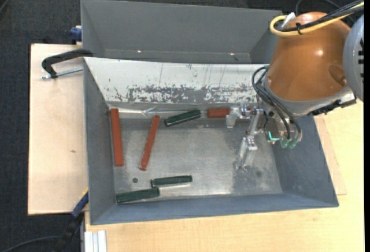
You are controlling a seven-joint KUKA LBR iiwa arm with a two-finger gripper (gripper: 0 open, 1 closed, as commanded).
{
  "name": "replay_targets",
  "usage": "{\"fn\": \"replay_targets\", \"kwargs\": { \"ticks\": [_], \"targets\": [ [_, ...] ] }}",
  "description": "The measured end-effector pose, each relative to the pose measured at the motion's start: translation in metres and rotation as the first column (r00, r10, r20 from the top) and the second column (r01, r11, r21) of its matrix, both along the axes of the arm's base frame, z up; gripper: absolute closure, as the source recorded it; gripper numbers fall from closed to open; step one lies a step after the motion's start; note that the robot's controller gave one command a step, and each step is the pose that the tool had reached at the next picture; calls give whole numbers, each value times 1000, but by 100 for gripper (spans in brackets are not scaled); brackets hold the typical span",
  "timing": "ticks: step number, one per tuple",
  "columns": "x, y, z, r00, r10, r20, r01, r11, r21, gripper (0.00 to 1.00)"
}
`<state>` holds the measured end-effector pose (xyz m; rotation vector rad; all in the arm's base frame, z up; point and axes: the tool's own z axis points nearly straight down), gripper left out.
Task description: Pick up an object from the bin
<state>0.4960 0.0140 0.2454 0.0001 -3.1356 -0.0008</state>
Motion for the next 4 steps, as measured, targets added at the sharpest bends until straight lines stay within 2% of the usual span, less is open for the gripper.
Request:
{"fn": "replay_targets", "kwargs": {
  "ticks": [1,2,3,4],
  "targets": [
    [11,0,-156,992,125,0,-125,992,1,0],
    [10,84,-175,818,575,9,-576,818,2,0],
    [11,83,-174,820,572,11,-572,821,0,100],
    [22,60,-32,815,580,19,-580,815,-7,100]
  ]
}}
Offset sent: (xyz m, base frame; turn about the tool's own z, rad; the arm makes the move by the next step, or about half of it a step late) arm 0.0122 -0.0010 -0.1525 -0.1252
